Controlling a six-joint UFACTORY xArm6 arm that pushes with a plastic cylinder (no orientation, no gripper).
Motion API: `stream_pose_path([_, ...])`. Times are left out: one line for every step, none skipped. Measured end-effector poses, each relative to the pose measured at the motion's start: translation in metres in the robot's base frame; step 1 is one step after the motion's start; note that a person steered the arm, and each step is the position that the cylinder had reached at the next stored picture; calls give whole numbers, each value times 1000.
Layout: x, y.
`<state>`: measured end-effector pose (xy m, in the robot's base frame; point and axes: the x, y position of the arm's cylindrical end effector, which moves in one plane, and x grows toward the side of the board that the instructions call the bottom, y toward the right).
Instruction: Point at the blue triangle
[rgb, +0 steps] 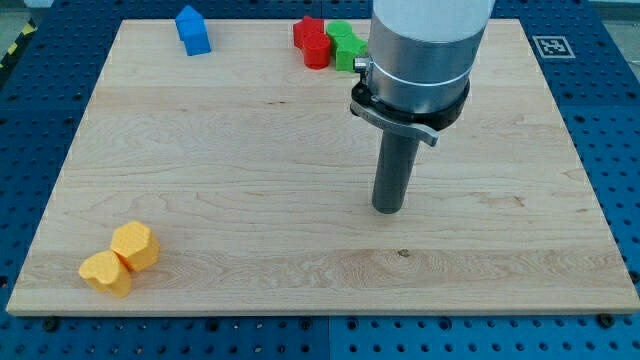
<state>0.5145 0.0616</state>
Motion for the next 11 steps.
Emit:
stream_pose_path([-34,-55])
stream_pose_path([-79,-122])
stream_pose_path([-125,-194])
stream_pose_path([-173,-255])
stream_pose_path([-221,-282])
stream_pose_path([-225,-282])
stream_pose_path([-239,-290])
stream_pose_path([-268,-303])
stream_pose_path([-296,-305])
stream_pose_path([-323,-304])
stream_pose_path([-322,-300])
